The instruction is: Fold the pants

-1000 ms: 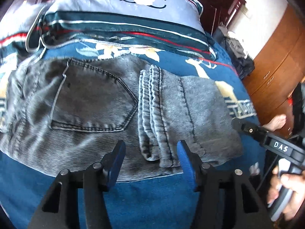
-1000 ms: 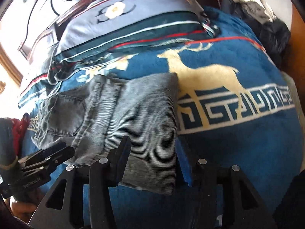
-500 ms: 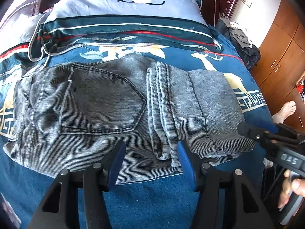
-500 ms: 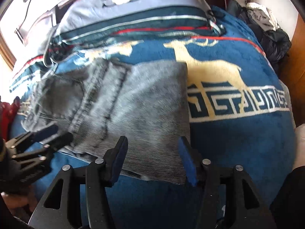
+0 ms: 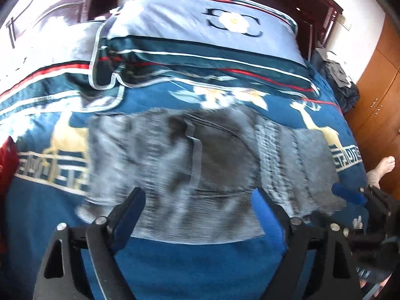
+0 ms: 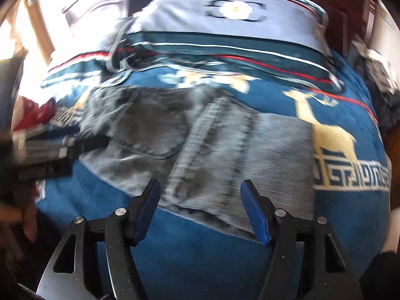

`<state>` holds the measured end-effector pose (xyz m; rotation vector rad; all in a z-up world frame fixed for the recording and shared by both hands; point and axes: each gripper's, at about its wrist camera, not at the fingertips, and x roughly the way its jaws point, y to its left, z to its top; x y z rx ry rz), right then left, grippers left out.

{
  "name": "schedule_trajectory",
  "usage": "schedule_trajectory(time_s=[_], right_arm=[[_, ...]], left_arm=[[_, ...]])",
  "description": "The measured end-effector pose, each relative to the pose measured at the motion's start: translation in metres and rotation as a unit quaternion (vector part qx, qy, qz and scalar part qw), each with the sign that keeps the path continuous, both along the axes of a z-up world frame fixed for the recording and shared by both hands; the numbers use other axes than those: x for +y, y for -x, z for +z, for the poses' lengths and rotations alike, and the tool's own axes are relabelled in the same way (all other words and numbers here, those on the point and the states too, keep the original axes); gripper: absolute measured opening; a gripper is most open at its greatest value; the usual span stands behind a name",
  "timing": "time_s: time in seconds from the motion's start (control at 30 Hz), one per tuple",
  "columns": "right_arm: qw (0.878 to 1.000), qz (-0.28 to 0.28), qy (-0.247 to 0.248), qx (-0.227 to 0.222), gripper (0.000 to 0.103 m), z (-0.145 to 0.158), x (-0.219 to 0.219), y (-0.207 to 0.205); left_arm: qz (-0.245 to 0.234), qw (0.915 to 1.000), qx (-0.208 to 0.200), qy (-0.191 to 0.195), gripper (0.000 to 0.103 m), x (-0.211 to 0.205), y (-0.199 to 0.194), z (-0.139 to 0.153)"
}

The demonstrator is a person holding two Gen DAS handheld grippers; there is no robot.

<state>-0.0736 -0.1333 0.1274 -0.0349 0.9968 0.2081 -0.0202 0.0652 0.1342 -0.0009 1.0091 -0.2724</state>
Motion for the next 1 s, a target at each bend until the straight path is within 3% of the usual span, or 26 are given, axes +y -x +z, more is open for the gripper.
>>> schedule_trajectory(time_s=[0.17,0.4,0.7,0.9,1.0], right_arm=[[0.997,0.07,0.027,-0.002,0.066,-0.005,0.051,0.001],[0.99,0.137,0.035,0.005,0.066,-0.017,0.107,-0.002],[0.979,0.197,0.045,-0.001,0.066,-0.032,0.164,-0.01],[0.965,0.243,0.095,-0.026,0.067,-0.047,0.196,-0.006],[0.948,0.276,0.141,-0.066,0.069,-0.056,0.211,0.001]], left_arm=[[0.028,0.9993,0.021,0.013,0.091,0.051,-0.02,0.004],[0.079,0.9933,0.077,0.034,0.091,0.109,-0.054,-0.015],[0.1,0.9887,0.097,0.054,0.091,0.128,-0.075,-0.042],[0.119,0.9833,0.106,0.088,0.091,0.144,-0.086,-0.051],[0.124,0.982,0.105,0.095,0.091,0.149,-0.088,-0.054]])
